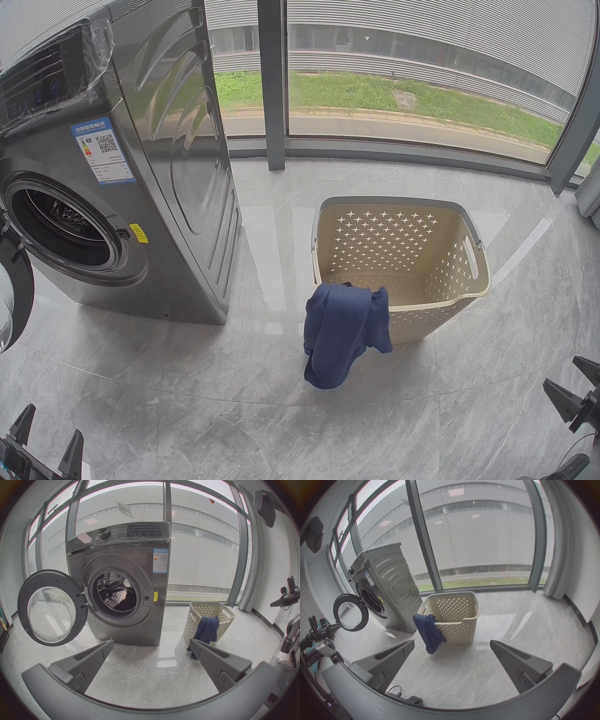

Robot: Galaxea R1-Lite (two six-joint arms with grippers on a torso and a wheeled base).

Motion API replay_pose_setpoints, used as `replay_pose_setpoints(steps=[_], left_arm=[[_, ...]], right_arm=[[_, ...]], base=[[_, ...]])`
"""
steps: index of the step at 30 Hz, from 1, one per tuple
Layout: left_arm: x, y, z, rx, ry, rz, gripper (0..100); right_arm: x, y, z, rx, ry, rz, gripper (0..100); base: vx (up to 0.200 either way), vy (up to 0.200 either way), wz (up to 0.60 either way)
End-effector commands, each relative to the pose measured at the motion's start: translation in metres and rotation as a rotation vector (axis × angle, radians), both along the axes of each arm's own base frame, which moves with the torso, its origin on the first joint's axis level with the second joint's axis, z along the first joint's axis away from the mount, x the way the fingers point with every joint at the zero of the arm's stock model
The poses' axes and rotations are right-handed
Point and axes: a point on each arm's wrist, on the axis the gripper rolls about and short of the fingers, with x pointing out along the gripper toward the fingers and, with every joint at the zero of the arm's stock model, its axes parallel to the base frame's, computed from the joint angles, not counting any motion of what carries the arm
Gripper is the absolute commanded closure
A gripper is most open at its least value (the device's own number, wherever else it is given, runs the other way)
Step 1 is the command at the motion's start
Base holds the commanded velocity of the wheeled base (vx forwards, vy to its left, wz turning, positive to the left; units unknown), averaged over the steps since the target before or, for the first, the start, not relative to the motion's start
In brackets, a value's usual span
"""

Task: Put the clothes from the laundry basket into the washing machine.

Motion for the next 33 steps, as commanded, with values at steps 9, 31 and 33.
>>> replay_pose_setpoints(steps=[9,31,33], left_arm=[[0.0,0.0,-0.005,-0.007,0.003,0.002,0],[0.0,0.0,-0.005,-0.018,0.003,0.005,0],[0.0,0.0,-0.005,-0.019,0.003,0.007,0]], right_arm=[[0.115,0.047,-0.028,0.051,0.393,0.274,0],[0.159,0.125,-0.059,0.015,0.347,0.252,0],[0.164,0.128,-0.06,0.019,0.338,0.251,0]], base=[[0.0,0.0,0.0],[0.0,0.0,0.0],[0.0,0.0,0.0]])
